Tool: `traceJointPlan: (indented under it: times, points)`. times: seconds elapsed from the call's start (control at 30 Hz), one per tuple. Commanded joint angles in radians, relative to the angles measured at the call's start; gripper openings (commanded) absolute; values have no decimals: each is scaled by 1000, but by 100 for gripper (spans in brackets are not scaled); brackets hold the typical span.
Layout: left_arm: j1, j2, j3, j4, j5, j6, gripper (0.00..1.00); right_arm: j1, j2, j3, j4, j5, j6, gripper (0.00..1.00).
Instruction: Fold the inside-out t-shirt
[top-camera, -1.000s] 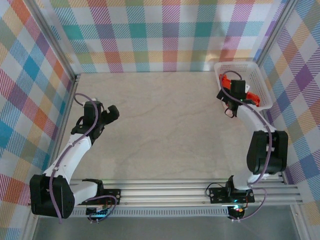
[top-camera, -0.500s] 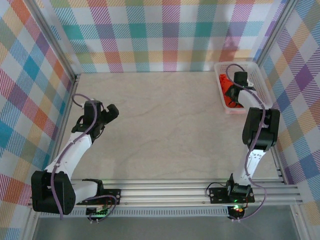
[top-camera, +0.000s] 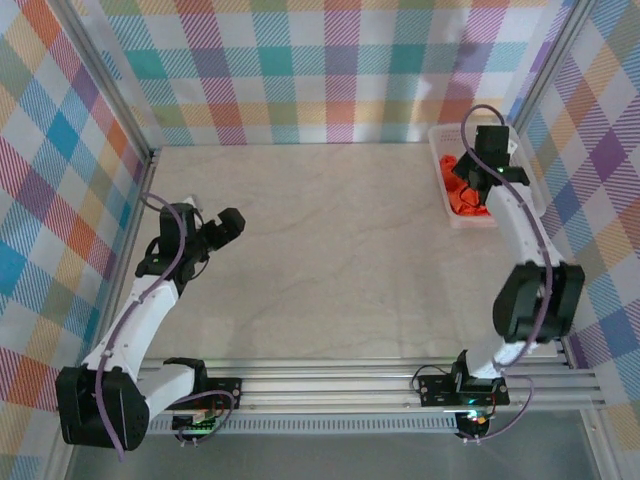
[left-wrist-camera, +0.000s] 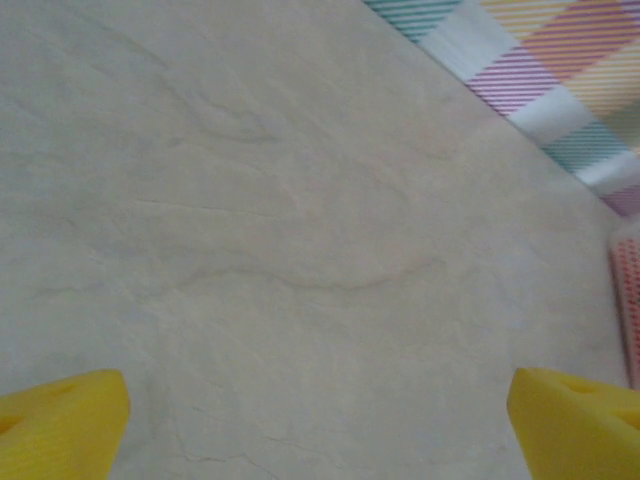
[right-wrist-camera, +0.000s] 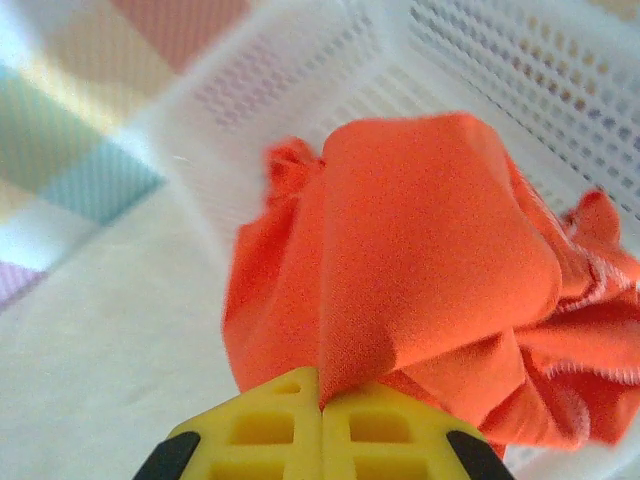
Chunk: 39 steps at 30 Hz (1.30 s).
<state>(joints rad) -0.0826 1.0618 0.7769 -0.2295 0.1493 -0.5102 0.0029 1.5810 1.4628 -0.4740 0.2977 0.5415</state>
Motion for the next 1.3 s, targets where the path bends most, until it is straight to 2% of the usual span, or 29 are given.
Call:
traceJointPlan:
  times: [0.0, 0.1, 0.23, 0.33, 0.47, 0.57, 0.63, 0.8, 0.9, 0.97, 1.0, 1.13, 1.27]
  points:
    - [6, -61, -33, 32, 115, -27, 97, 59, -175, -46, -38, -3, 27, 0]
    - [4, -96, -33, 19, 148, -27, 97, 112, -292, -57, 8, -3, 38, 0]
    - [3, -119, -26, 20, 172, -31, 97, 165, -328, 71, -24, -109, 60, 0]
    - [0, -123, -20, 30, 191, -33, 97, 254, -290, 235, -63, -159, 7, 0]
    - [-6, -126, -19, 38, 209, -53, 97, 377, -178, 459, -110, -295, -39, 0]
    - [-12, -134, -20, 43, 210, -62, 97, 492, -91, 559, -148, -290, -108, 0]
    - [-14, -130, -14, 28, 198, -57, 97, 522, -58, 544, -151, -253, -118, 0]
    - [-16, -90, 2, -3, 190, -44, 97, 519, -39, 348, -72, -166, -89, 0]
    - [-25, -38, 0, 2, 195, -47, 96, 505, 23, 302, -102, -99, -74, 12]
    - [-39, 3, 0, 5, 207, -39, 95, 486, 106, 337, -206, -49, -78, 44]
    - [-48, 26, 1, 1, 212, -32, 94, 470, 155, 364, -272, -29, -82, 52]
    - [-96, 97, 8, -90, 188, 26, 92, 453, 232, 348, -375, -12, -114, 60]
    - [-121, 122, 24, -262, 41, 58, 87, 453, 177, 171, -263, -167, -128, 60]
